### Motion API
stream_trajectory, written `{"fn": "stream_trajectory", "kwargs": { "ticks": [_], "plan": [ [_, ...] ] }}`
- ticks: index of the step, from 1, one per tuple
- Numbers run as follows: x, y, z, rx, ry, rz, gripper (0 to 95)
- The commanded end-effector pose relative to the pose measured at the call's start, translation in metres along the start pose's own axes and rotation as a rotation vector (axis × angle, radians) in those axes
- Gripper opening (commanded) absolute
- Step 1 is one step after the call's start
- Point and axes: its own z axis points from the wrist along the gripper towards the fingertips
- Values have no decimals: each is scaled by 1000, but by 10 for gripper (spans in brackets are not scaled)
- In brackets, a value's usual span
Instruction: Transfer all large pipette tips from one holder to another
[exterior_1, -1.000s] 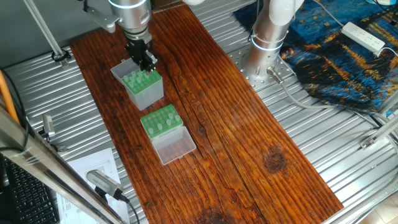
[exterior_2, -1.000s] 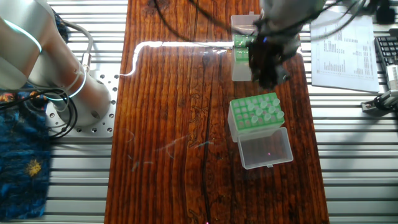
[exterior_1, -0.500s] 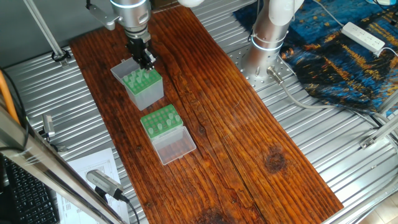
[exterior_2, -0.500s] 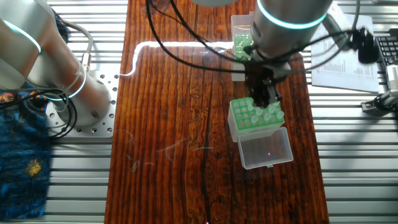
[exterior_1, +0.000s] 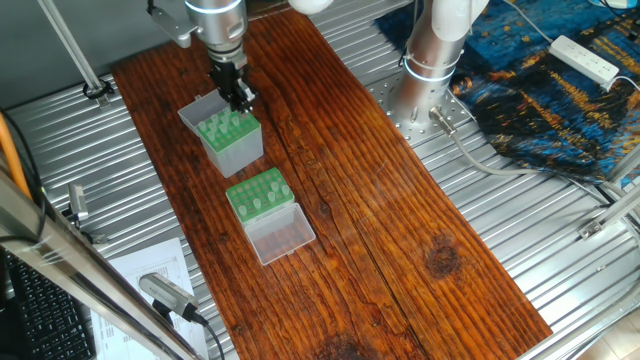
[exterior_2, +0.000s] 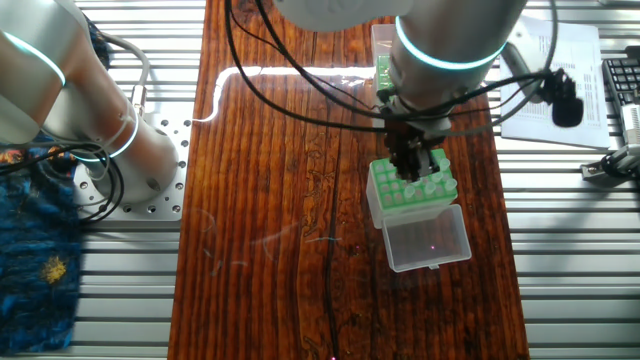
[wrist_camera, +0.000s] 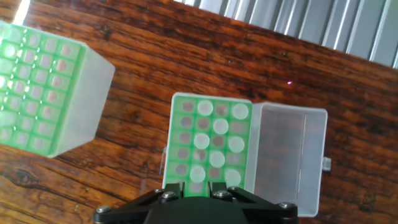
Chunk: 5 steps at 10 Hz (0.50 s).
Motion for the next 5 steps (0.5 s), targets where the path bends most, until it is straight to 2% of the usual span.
{"fn": "stream_trajectory", "kwargs": {
  "ticks": [1,5],
  "plan": [
    [-2,0,5,3,-6,2,190],
    [-3,2,13,9,-14,4,190]
  ]
}}
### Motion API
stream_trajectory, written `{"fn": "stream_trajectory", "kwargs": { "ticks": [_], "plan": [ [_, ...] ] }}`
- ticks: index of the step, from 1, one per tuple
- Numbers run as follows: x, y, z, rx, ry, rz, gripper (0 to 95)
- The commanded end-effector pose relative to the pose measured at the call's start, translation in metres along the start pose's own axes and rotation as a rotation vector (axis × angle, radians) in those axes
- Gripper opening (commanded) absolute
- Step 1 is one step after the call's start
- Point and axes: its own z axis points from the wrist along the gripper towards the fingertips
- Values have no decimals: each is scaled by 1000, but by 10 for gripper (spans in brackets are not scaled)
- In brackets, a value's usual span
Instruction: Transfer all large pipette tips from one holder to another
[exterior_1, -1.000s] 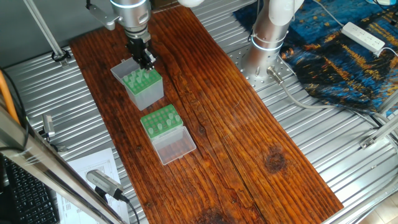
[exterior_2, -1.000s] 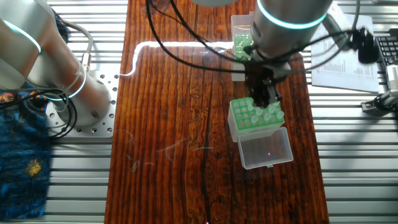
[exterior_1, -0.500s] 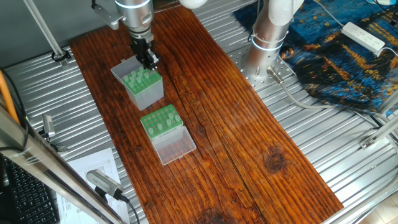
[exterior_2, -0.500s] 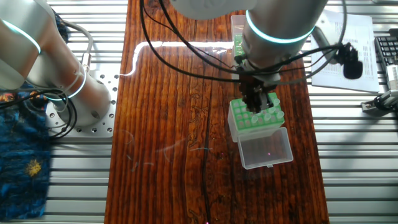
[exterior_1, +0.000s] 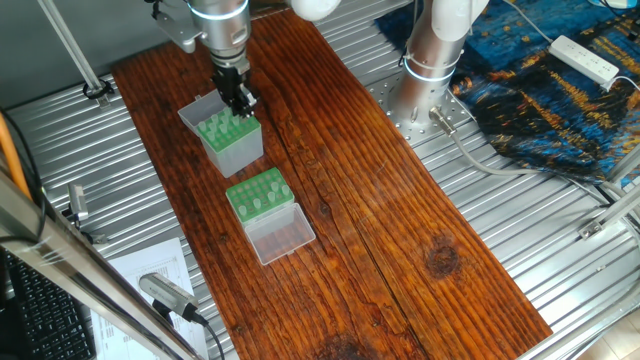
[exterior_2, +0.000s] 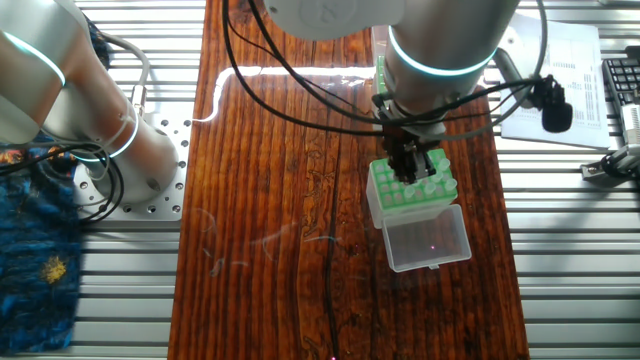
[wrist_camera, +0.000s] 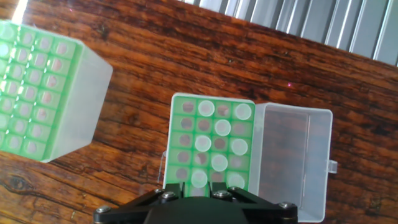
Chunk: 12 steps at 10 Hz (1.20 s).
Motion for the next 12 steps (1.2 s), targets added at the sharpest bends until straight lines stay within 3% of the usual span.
{"fn": "stream_trajectory", "kwargs": {
  "ticks": [1,11,12],
  "plan": [
    [0,0,-1,1,0,-1,190],
    [-9,-1,4,12,1,-17,190],
    [-9,-1,4,13,1,-19,0]
  ]
}}
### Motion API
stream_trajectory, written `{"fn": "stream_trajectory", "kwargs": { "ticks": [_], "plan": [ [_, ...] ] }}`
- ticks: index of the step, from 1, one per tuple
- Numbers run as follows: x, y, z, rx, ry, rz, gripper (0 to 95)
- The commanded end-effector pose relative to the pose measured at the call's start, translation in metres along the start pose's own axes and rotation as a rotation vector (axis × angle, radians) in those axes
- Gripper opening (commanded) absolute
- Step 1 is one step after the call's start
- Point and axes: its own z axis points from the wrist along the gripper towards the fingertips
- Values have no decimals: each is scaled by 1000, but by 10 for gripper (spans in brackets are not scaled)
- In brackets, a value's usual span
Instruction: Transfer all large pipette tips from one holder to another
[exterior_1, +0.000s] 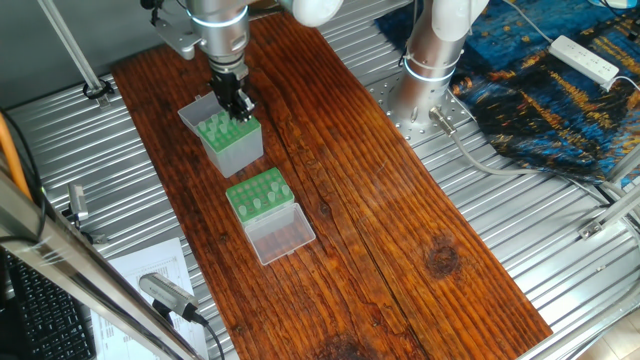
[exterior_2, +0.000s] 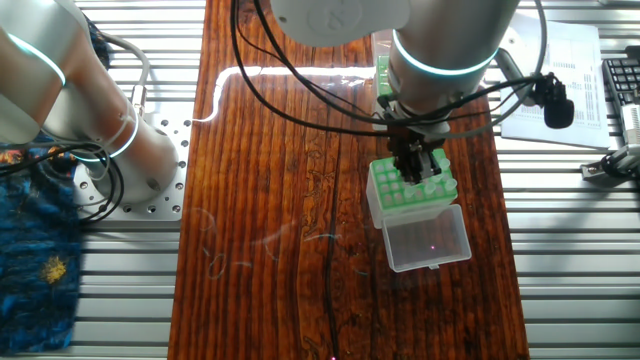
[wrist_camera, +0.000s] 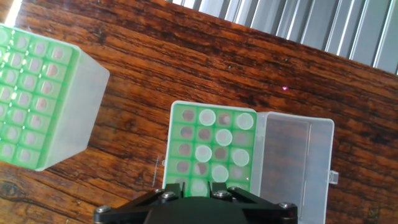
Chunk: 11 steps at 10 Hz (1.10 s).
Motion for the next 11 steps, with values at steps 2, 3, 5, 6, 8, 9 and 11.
{"fn": "stream_trajectory", "kwargs": {
  "ticks": [2,3,5,6,8,9,11],
  "plan": [
    [0,-1,0,4,0,-7,0],
    [-1,-1,-1,4,0,-9,0],
    [-1,-1,-1,4,1,-17,0],
    [-1,-2,-2,3,4,-22,0],
    [-1,-5,-5,-2,13,-34,0],
    [-2,-5,-6,-4,16,-38,0],
    [-2,-6,-9,-6,19,-43,0]
  ]
}}
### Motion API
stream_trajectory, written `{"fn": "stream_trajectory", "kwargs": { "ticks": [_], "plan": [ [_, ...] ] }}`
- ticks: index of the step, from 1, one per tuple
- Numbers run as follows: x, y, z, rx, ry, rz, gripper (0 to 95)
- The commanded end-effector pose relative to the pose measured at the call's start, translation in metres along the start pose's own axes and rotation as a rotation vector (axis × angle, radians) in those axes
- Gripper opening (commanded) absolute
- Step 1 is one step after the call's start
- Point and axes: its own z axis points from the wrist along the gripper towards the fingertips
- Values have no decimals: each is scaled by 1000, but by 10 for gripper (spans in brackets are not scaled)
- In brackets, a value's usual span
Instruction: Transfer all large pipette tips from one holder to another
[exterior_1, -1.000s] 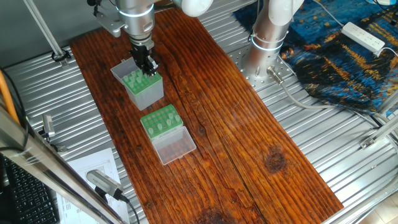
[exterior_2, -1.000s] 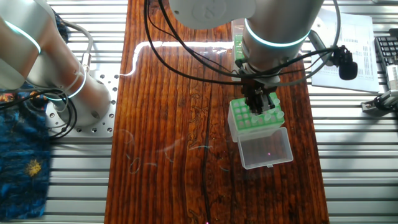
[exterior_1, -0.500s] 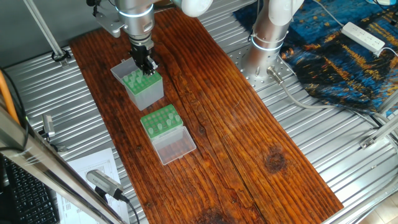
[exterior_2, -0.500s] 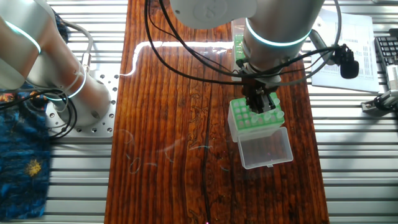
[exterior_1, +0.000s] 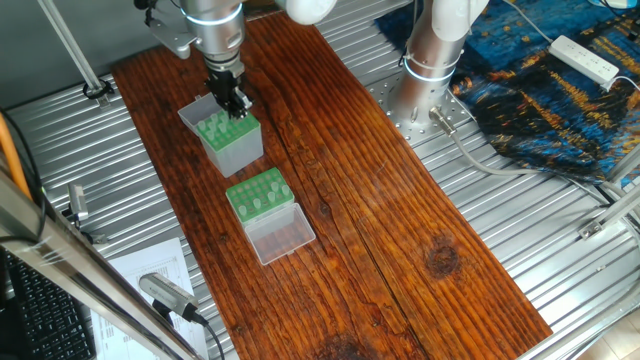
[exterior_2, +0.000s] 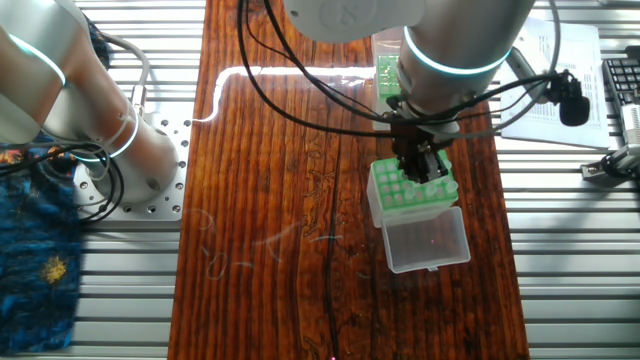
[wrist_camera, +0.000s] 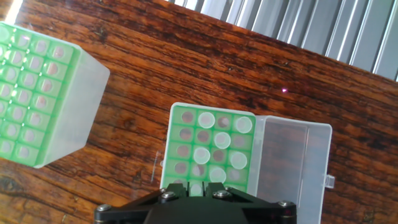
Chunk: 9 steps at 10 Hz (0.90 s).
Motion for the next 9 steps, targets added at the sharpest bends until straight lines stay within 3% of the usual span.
{"fn": "stream_trajectory", "kwargs": {
  "ticks": [1,9],
  "plan": [
    [1,-1,-4,-3,-1,-6,0],
    [-1,-2,-21,-3,2,-31,0]
  ]
}}
